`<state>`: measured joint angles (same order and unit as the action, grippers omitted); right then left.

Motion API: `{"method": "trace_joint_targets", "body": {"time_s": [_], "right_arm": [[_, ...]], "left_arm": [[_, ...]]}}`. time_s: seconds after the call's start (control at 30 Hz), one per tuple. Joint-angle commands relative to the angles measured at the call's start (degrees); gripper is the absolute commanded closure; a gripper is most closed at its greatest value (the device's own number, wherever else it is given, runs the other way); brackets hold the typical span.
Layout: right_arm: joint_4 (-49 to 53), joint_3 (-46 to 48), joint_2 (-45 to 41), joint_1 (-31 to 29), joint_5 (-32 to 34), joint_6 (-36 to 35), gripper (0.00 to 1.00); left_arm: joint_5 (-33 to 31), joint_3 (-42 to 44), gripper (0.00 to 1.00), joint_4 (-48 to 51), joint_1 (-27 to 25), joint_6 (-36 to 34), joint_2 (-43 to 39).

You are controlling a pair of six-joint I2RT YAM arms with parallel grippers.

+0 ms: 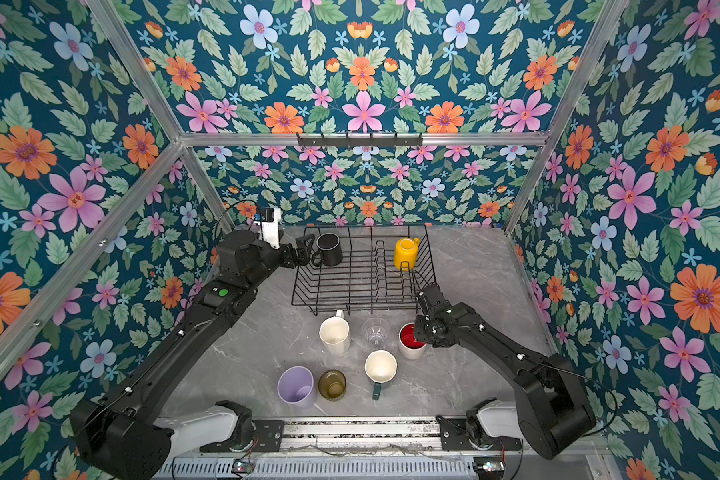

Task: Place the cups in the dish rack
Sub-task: 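Release the black mug with the left gripper while the right gripper grasps the red-lined mug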

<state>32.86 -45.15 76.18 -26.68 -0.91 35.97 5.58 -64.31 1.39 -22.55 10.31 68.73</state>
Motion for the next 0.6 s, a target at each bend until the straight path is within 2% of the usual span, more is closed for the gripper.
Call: {"method": "trace_joint_targets", "body": {"time_s": [0.0,0.07,0.33,0.57], "right_arm": [[-0.07,-0.77,0.88,-0.57,1.11,-0.48,0.75],[0.1,-0.91,1.07,-1.17,1.84,-0.63,0.76],[3.1,-0.82,0.4,-2.23,4.12,-1.1,1.0],[6.9,-0.56,-3.34,-2.2,5.19,-1.3,1.0]], "left_arm": [[0.04,0.39,0.0,-1.62,0.07,-1.33,-0.86],[-0.2,0.71,0.0,-1.56,0.1,-1.76,-1.22],[-0.66,1.82,0.0,-1.89,0.12,-2.13,-1.93],[-0.31,2.56,0.0,-2.49,0.09,-2.19,-1.97]]}}
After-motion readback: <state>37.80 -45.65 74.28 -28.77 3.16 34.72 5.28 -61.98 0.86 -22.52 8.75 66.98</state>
